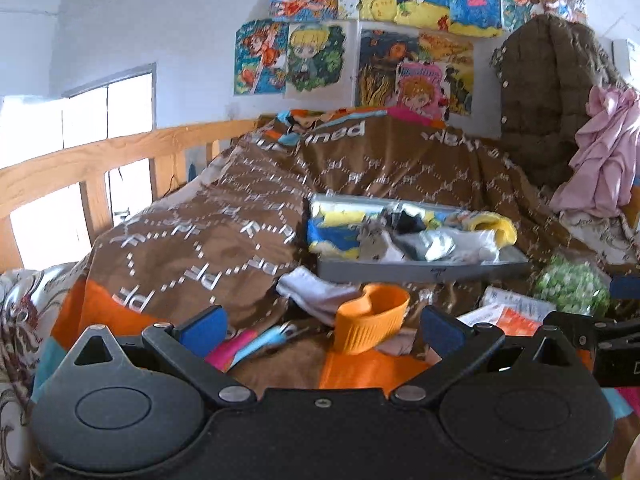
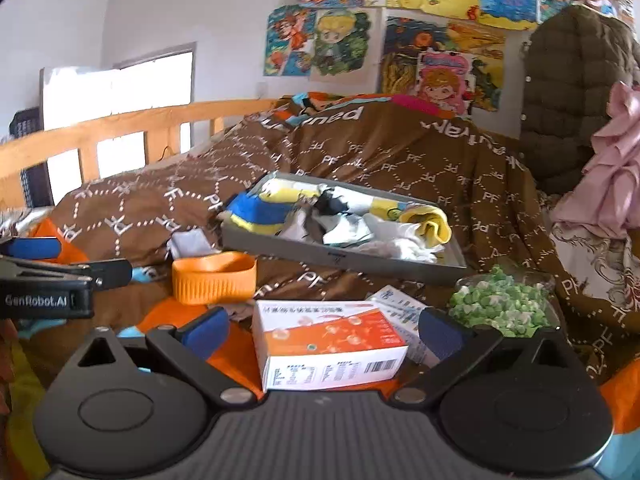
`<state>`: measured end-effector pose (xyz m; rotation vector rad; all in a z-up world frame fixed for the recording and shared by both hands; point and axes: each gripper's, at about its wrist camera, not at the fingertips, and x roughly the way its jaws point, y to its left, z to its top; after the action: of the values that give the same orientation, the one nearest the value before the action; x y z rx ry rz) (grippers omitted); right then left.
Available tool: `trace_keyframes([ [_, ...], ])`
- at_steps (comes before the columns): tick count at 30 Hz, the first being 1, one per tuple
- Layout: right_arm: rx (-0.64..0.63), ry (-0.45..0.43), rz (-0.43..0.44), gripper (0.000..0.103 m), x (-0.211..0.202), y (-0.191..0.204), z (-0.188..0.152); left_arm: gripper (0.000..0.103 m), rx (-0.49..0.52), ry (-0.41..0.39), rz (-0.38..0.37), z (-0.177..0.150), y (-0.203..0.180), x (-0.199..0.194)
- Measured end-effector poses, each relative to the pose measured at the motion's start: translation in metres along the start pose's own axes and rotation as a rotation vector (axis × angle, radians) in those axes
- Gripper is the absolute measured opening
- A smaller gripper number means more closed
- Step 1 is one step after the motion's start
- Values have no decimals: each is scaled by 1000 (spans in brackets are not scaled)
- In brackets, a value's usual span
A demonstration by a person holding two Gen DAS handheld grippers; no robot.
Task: Organize soft objects
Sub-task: 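Lift both grippers out of the tray and move toward the items beside it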
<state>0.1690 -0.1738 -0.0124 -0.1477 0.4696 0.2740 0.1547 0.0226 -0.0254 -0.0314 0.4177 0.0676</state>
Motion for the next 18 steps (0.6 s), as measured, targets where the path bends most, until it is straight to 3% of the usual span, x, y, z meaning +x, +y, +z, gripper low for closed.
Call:
trace_keyframes([
  [5,-1,-24,35,103,4,4,-7,102,-34,69,60,-5,9,10],
  [18,-127,-76,110,103,13,32,-16,102,-55,103,120,-13,27,25],
])
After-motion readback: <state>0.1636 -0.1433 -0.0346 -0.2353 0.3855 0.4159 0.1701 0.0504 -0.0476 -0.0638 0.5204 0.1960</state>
